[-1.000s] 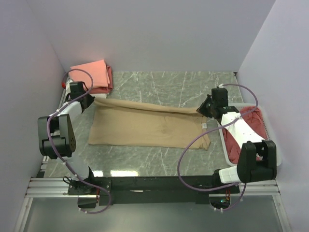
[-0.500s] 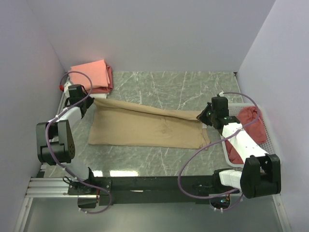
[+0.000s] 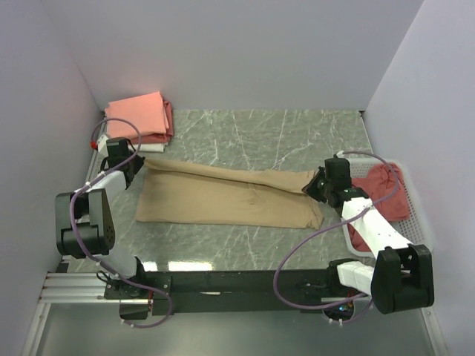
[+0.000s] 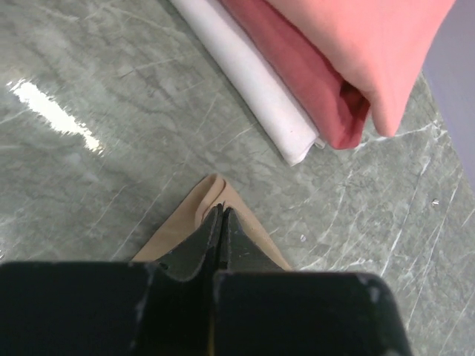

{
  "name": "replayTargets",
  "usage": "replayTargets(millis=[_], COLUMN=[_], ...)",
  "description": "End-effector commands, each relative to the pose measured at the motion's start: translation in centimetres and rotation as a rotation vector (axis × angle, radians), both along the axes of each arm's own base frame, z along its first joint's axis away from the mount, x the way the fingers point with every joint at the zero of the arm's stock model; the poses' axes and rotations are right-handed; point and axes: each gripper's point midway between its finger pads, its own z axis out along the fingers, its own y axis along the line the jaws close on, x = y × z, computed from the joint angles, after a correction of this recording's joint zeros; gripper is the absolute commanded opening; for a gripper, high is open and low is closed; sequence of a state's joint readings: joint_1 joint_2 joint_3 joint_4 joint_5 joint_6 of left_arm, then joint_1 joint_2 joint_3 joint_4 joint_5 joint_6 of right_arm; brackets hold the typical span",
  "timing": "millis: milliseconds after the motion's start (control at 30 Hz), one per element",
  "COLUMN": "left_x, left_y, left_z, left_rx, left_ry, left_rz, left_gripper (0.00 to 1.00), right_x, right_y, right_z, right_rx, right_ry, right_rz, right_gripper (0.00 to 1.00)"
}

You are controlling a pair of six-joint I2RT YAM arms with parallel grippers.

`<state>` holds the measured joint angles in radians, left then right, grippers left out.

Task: Fold and stack the t-shirts
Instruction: Fold the tshirt

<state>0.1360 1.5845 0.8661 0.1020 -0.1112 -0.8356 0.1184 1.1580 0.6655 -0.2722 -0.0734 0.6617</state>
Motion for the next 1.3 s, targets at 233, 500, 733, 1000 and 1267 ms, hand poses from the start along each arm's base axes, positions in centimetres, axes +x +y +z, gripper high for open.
replayTargets(millis=[233, 500, 733, 1000, 1267], left_x=[-1.6, -2.7, -3.3, -2.8, -2.2], left_y=[1.4, 1.9, 0.7, -6.4, -14.3], left_z=[0.4, 3.4, 2.8, 1.3, 0.5], left_rx=[-0.022, -0.061, -0.058, -0.057, -0.11], left_ry=[-0.045, -0.124, -0.012, 0.023, 0.005], left_rz=[0.139, 0.213, 0.216, 0.018, -0.272], left_gripper=[0.16, 0.55, 0.5, 0.45, 0.44], right_x=[-1.0, -1.9, -1.5, 2.8, 8.5], right_y=[0.2, 0.6, 0.6, 0.6, 2.9], right_z=[-1.0, -1.8, 0.3, 2.2, 0.8], right_rx=[0.015, 0.032, 0.03, -0.046, -0.091], right_ry=[-0.008, 0.016, -0.031, -0.034, 0.026], right_rz=[0.004, 0.03, 0.032, 0.075, 0.165], right_gripper=[0.0, 0.28, 0.47, 0.47, 0.46])
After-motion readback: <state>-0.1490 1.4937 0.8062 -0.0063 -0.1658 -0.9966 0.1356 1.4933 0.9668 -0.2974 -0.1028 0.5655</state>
